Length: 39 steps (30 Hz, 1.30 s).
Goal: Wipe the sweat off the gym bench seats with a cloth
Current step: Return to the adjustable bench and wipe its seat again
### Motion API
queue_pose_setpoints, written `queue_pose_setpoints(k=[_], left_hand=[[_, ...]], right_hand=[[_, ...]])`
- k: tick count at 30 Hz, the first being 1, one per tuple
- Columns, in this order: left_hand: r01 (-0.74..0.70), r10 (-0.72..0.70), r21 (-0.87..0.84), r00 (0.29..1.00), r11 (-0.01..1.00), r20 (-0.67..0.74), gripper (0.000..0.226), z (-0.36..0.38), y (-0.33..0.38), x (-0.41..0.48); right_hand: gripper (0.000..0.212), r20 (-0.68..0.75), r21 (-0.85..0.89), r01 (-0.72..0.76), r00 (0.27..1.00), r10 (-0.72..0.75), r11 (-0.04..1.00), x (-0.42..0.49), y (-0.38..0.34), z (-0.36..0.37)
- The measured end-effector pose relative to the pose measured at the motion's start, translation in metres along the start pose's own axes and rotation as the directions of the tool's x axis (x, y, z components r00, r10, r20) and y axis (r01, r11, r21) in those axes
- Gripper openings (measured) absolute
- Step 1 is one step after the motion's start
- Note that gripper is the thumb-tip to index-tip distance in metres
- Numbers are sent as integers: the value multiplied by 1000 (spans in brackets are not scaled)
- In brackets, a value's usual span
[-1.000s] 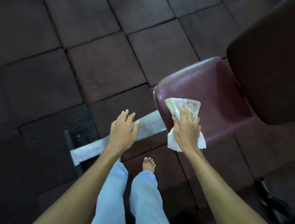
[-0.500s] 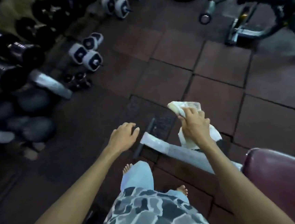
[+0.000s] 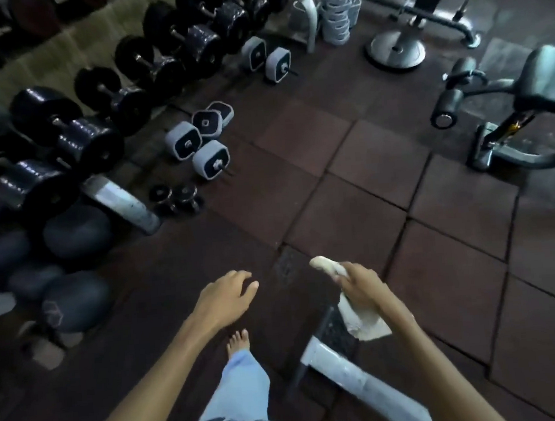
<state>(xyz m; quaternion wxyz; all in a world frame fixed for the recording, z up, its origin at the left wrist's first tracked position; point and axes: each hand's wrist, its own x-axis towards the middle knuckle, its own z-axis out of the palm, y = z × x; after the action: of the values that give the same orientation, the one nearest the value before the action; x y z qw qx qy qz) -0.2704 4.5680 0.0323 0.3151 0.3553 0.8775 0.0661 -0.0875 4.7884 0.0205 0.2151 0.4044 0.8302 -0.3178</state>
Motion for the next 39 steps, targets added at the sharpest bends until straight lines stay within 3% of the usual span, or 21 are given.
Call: queue_pose_setpoints(k=[6, 11, 19, 24, 28, 33, 39], left_hand=[[-120, 117, 33, 990, 992, 83, 51, -93, -8, 101], [-220, 207, 66, 964, 973, 168, 52, -136, 47, 198], [-406, 365, 140, 898, 903, 245, 44, -194, 222, 392], [-507, 446, 205, 850, 838, 279, 39, -225, 349, 495], [-595, 540, 216, 799, 774, 265, 40, -251, 431, 556], [-662, 569, 261, 743, 703, 352, 41, -261, 528, 660], [-771, 606, 271, 626, 577, 491, 42, -256, 653, 767]], right_hand=[[38, -87, 81, -58, 994, 65, 995, 61, -55, -65], [38, -230, 196, -115, 960, 159, 974, 104, -57, -141], [33, -335, 420, -174, 882, 330, 891, 194, 22, -285], [27, -348, 575, -226, 802, 485, 786, 252, 88, -374], [32, -347, 635, -244, 758, 552, 733, 295, 125, -444], [31, -376, 700, -221, 694, 614, 679, 354, 168, -514], [21, -288, 722, -414, 548, 785, 554, 424, 211, -579]])
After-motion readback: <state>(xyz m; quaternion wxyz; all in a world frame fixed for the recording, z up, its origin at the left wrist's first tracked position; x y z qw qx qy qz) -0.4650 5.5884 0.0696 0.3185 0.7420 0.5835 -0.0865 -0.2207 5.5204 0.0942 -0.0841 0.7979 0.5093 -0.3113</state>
